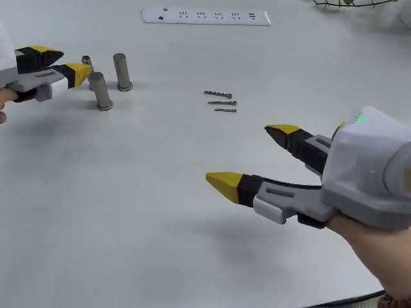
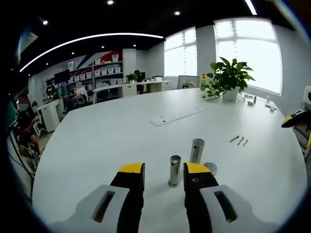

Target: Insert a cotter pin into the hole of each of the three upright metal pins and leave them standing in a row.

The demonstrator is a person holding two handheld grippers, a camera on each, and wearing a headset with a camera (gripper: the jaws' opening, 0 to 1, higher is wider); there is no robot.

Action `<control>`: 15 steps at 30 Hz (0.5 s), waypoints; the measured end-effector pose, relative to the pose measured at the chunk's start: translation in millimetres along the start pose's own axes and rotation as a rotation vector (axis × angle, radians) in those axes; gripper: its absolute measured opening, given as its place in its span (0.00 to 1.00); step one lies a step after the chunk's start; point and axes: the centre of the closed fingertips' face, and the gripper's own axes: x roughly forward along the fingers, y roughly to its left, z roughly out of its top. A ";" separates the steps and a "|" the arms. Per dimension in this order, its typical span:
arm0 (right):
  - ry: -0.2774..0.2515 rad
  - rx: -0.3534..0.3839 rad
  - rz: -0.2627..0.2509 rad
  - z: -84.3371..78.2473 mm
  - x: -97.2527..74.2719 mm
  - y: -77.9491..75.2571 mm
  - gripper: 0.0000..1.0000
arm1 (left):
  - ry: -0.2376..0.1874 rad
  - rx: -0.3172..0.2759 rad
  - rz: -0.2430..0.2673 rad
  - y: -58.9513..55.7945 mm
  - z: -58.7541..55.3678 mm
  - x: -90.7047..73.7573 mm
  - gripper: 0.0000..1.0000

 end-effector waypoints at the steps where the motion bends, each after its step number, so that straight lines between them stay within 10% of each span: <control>1: -0.002 -0.001 -0.001 0.5 0.4 -0.7 0.70 | 0.004 0.006 -0.005 -0.1 -0.4 1.6 0.29; 15: 0.010 0.020 0.004 -1.1 6.1 -10.5 0.81 | 0.033 0.029 -0.105 -18.4 -1.9 7.5 0.21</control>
